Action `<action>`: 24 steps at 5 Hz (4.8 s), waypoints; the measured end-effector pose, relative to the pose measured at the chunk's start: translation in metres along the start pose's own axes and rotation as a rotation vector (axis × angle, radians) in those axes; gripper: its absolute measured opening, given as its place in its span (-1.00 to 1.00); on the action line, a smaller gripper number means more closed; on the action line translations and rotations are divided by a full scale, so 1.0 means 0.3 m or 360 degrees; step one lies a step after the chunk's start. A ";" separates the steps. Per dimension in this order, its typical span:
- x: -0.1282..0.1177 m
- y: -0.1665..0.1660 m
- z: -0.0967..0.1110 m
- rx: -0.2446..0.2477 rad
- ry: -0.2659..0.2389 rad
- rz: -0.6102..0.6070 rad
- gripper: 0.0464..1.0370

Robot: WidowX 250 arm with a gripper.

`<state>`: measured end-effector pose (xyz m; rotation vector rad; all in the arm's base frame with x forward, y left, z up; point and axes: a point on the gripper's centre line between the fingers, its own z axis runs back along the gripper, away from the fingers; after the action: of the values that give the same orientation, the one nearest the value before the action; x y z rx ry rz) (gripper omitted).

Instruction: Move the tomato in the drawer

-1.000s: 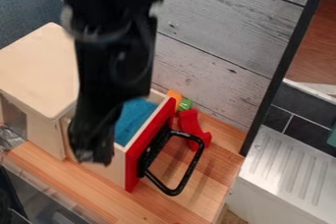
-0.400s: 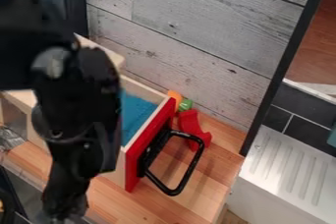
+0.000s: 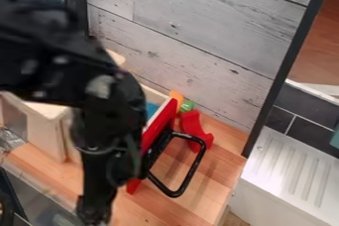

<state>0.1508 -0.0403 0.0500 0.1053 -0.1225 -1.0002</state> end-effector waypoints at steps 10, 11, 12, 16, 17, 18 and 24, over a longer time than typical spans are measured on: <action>0.244 -0.064 -0.173 -0.0188 -0.0145 0.0179 0.92; 0.242 -0.065 -0.194 -0.0179 -0.0127 0.0171 0.92; 0.242 -0.066 -0.214 -0.0179 -0.0118 0.0177 0.92; 0.236 -0.070 -0.256 -0.0113 -0.0067 0.0246 0.92; 0.240 -0.082 -0.262 -0.0148 -0.0075 0.0261 0.92; 0.250 -0.096 -0.266 -0.0196 -0.0100 0.0254 0.92; 0.238 -0.067 -0.184 -0.0239 -0.0206 0.0383 0.32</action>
<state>0.1805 -0.1096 -0.0036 -0.1100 -0.1734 -0.7725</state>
